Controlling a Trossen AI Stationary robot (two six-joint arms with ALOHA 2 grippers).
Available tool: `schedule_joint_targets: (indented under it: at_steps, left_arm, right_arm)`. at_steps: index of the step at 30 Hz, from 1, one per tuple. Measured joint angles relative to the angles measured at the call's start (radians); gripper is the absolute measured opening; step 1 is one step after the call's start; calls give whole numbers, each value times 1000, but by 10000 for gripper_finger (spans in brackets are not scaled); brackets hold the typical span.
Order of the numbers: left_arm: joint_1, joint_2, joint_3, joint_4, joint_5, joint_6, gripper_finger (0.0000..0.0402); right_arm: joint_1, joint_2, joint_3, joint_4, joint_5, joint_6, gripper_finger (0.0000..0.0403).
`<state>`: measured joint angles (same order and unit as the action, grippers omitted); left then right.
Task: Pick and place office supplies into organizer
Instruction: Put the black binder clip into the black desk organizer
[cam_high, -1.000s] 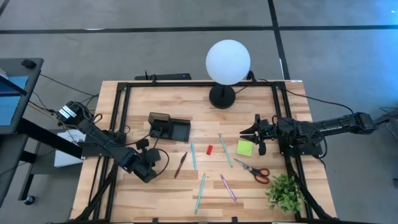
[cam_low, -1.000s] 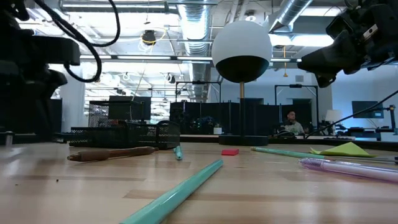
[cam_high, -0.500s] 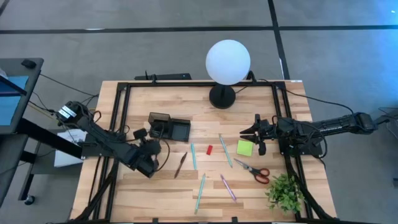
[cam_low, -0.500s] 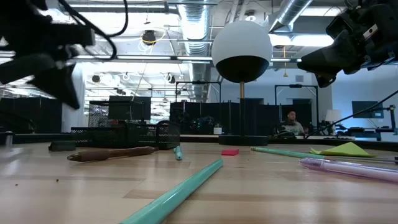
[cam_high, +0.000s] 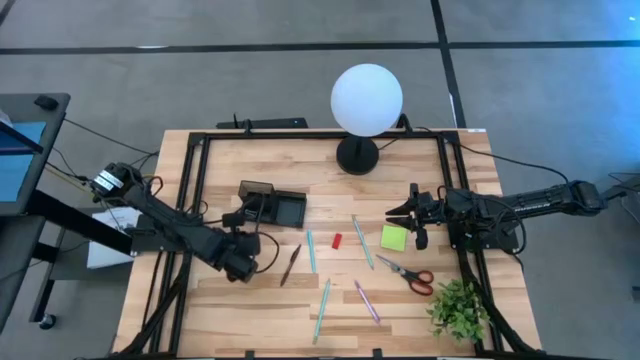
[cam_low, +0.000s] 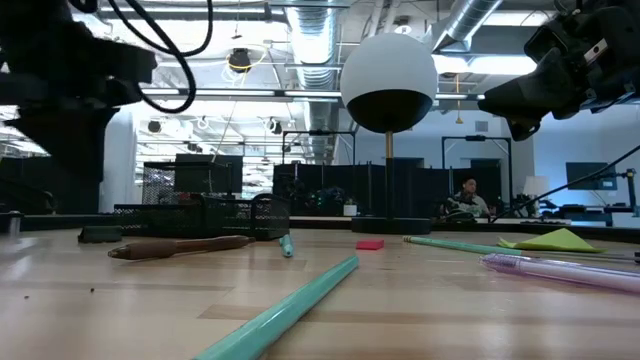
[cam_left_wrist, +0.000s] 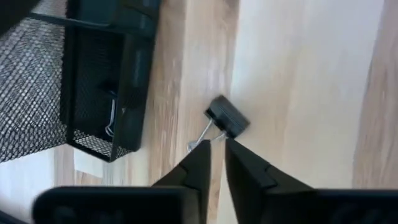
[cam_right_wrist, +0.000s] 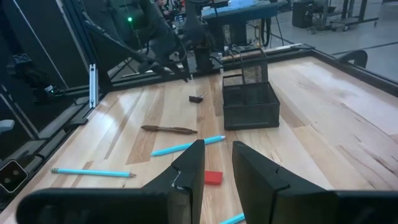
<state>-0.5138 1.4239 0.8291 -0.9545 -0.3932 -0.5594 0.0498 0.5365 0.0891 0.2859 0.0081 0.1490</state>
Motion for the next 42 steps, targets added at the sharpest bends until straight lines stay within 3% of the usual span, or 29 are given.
schedule_joint_targets:
  at_steps: [4, 10, 15, 21, 31, 42]
  left_arm:
    - [3, 0, 0, 9, 77, 170, 104]
    - [15, 2, 0, 46, 75, 493, 181]
    - [80, 2, 0, 59, 115, 615, 217]
    - [153, 2, 0, 163, 196, 761, 221]
    - [199, 89, 0, 141, 264, 813, 221]
    - [193, 225, 5, 132, 210, 874, 221]
  right_arm:
    - [0, 0, 0, 0, 0, 0, 77]
    - [0, 0, 0, 0, 0, 0, 77]
    - [0, 0, 0, 0, 0, 0, 77]
    - [0, 0, 0, 0, 0, 0, 77]
    - [0, 0, 0, -1, 0, 0, 77]
    - [0, 0, 0, -9, 0, -2, 77]
